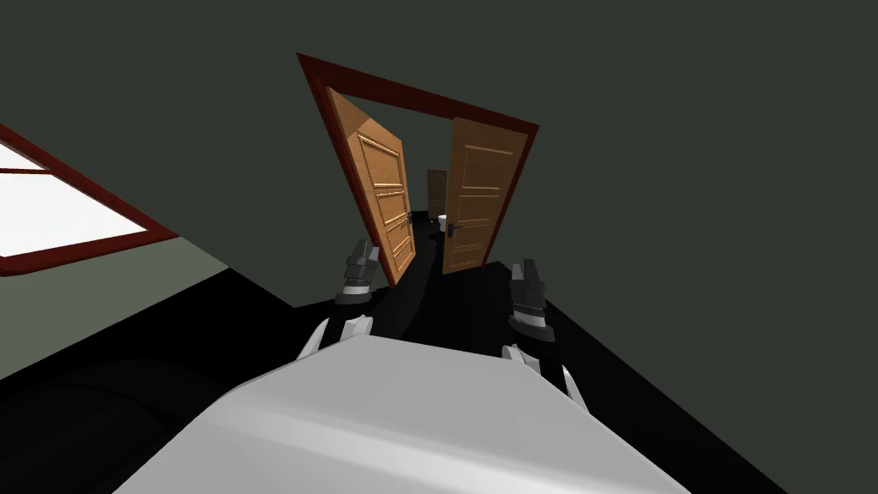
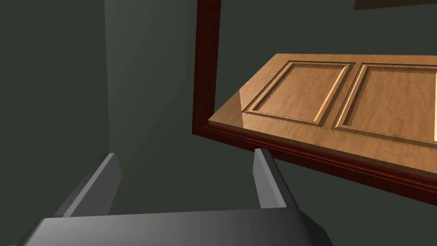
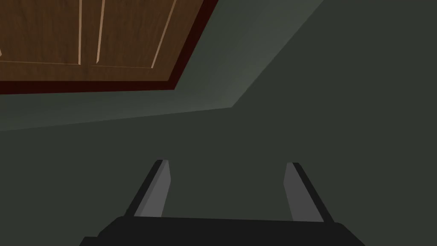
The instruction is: Push the door open
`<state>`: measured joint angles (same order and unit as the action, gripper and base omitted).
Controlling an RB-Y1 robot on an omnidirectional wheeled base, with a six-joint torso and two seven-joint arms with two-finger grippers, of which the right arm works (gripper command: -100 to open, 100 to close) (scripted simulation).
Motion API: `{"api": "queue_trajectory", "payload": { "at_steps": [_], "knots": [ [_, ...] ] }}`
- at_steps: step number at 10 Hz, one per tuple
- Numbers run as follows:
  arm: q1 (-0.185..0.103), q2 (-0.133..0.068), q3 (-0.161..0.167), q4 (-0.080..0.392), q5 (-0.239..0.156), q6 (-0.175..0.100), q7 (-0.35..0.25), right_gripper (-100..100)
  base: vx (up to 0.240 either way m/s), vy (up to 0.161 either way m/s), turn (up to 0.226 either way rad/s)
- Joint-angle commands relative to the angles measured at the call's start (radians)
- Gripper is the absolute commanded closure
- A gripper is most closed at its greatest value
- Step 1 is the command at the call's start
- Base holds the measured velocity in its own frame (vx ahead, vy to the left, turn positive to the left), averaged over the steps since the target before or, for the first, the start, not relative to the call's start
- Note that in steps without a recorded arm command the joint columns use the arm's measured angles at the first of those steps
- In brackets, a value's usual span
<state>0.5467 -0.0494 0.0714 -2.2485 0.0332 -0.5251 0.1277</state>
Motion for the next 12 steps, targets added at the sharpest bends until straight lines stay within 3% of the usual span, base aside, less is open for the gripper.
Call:
{"api": "queue_trajectory", "payload": {
  "at_steps": [1, 7, 12],
  "knots": [
    [-0.011, -0.013, 0.006, 0.021, -0.002, 0.001, -0.014, -100, 0.202, 0.078, 0.021],
    [-0.058, -0.065, 0.032, 0.113, -0.009, 0.007, -0.074, -100, 0.201, -0.005, 0.011],
    [-0.118, -0.13, 0.064, 0.228, -0.018, 0.014, -0.149, -100, 0.18, 0.009, 0.018]
  ]
}}
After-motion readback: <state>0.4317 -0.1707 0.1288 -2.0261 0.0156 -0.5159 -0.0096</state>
